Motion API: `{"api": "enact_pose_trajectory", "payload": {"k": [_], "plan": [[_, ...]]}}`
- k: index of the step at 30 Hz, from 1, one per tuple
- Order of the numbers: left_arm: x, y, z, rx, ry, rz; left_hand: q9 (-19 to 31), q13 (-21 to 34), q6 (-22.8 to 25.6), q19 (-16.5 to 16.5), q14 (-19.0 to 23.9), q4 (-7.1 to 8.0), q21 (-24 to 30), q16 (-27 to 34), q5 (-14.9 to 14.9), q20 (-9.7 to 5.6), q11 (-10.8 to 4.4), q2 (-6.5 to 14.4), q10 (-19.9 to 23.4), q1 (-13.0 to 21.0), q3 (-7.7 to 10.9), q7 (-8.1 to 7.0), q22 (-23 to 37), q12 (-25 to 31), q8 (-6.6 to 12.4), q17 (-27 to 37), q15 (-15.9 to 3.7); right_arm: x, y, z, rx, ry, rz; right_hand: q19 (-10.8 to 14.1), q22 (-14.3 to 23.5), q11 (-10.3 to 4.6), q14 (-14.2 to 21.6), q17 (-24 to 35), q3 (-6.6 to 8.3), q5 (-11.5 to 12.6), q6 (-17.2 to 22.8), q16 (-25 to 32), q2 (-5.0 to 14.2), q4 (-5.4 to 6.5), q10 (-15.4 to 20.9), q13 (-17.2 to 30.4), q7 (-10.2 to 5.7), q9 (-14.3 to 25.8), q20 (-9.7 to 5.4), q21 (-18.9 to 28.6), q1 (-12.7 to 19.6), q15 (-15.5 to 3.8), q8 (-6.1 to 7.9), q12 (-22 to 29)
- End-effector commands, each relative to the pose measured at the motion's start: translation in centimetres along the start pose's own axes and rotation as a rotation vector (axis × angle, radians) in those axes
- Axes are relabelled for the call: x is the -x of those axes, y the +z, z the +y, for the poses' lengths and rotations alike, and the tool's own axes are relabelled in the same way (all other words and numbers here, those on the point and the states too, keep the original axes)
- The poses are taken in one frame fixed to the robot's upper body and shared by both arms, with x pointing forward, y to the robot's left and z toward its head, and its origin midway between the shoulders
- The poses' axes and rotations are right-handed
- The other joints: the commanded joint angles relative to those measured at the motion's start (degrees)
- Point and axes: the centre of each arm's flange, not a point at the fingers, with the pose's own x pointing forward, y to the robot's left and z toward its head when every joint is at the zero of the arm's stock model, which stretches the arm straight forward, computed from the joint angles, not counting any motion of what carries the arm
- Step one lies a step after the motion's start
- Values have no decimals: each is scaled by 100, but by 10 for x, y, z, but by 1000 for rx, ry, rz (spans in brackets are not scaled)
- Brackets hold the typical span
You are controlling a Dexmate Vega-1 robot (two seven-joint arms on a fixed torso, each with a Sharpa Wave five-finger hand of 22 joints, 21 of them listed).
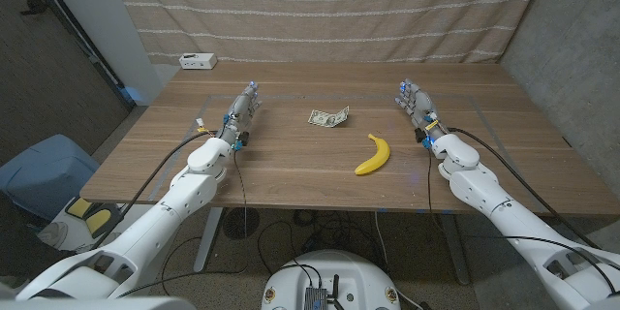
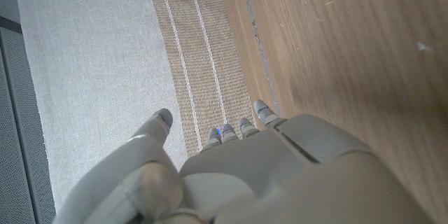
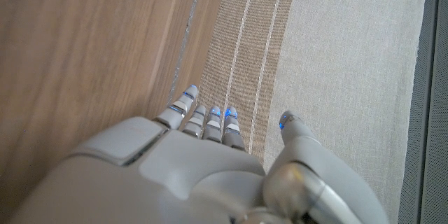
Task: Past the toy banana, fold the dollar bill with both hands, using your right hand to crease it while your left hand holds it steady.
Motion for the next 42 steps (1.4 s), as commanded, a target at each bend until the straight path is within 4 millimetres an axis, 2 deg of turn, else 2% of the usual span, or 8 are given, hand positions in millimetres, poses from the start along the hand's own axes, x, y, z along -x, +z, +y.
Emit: {"api": "enact_pose_trajectory", "payload": {"k": [1,10,21,22,25,38,40,42], "plan": [[-6,6,-3,-107,-19,7,8,28,-340,-411,-672,-17,26,47,26,2,-18,7,-487,57,46,2,17,67,58,1,2,-5,-2,2,15,4,11,32,17,16,-51,20,57,34,45,21,32,-13,57,24,-15,21,-5,32,67,22,37,35],[-12,16,-7,-259,-35,13,17,33,47,-237,-330,-74,-7,96,16,124,286,-13,-166,79,81,82,22,141,138,2,262,-6,0,3,55,11,24,59,15,50,8,-12,183,49,68,24,71,-146,101,22,-26,22,39,28,259,82,51,49],[-19,24,-17,-453,-91,40,23,41,358,-27,78,-97,-28,136,-11,488,498,-54,130,43,96,-117,37,181,133,16,522,-6,0,4,88,25,46,138,17,98,130,-25,309,71,156,53,95,-283,173,23,-53,24,114,45,458,140,79,70],[-20,25,-19,-469,-96,41,23,42,382,2,110,-102,-32,129,-13,543,396,-55,161,41,102,-126,39,180,125,16,519,-6,0,4,86,23,46,142,18,114,134,-25,314,72,160,54,95,-289,177,23,-48,24,120,45,467,143,80,71],[-22,29,-22,-522,-111,46,24,44,472,66,240,-107,-37,141,-18,754,427,-64,263,27,108,-135,44,194,127,20,587,-6,0,4,89,24,48,153,19,118,148,-23,326,72,182,58,95,-303,192,24,-52,25,128,47,487,144,85,75],[-27,42,-38,-704,-170,33,30,49,836,106,578,-128,-94,171,-26,911,433,-71,594,9,139,-94,52,253,175,25,704,-4,-1,3,92,22,52,182,22,154,218,-6,350,69,253,86,95,-328,260,26,-41,27,154,50,531,178,99,94],[-27,44,-41,-733,-166,32,31,51,906,169,668,-164,-89,175,-29,951,445,-70,701,37,164,-123,53,274,175,20,698,-3,-1,3,90,23,54,183,23,154,224,-4,351,68,261,88,95,-329,269,27,-39,27,153,50,533,176,101,96],[-27,45,-43,-762,-163,19,46,66,1278,358,833,-358,-85,141,-41,978,544,9,1074,233,321,16,58,343,226,11,693,-3,-1,3,89,21,55,187,23,144,237,-1,353,67,276,94,95,-330,278,27,-47,28,161,50,537,180,104,98]]}}
